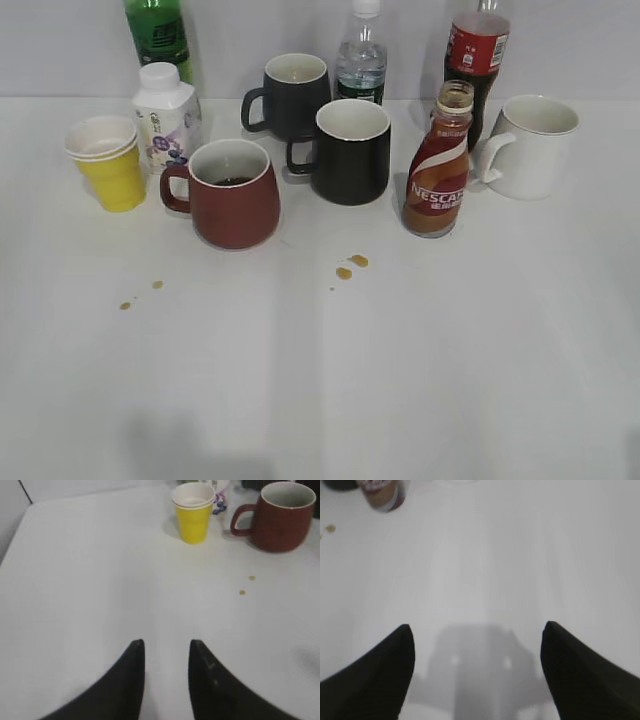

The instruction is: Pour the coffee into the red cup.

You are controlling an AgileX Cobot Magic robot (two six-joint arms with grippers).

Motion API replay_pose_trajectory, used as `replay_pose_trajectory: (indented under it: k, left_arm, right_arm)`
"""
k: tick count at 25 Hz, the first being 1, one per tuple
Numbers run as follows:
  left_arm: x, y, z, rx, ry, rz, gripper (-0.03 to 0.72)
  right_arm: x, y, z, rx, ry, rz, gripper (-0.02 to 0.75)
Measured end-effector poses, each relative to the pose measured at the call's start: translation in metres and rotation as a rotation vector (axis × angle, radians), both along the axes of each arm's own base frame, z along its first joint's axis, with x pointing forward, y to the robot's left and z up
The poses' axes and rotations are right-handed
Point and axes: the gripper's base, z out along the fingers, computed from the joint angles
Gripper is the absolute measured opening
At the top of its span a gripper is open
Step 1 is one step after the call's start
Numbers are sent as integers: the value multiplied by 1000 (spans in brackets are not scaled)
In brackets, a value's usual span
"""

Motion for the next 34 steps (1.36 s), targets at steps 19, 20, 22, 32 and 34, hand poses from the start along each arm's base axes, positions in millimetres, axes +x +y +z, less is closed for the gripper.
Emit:
replay_pose_trajectory:
  k: [19,20,22,32,34]
  left_arm:
    - [-1,0,-1,-1,-2,-41,240]
    - [-1,0,-1,-1,-2,-41,240]
    - [-1,0,-1,-1,-2,-41,240]
    - [-1,0,-1,-1,-2,-41,240]
    - [-1,0,-1,-1,-2,-41,240]
  right_arm:
    - [-10,0,0,7,-59,18,587]
    - [-10,0,0,7,-59,18,587]
    - [-10,0,0,7,-59,18,587]
    - [-10,0,0,7,-59,18,587]
    - [-10,0,0,7,-59,18,587]
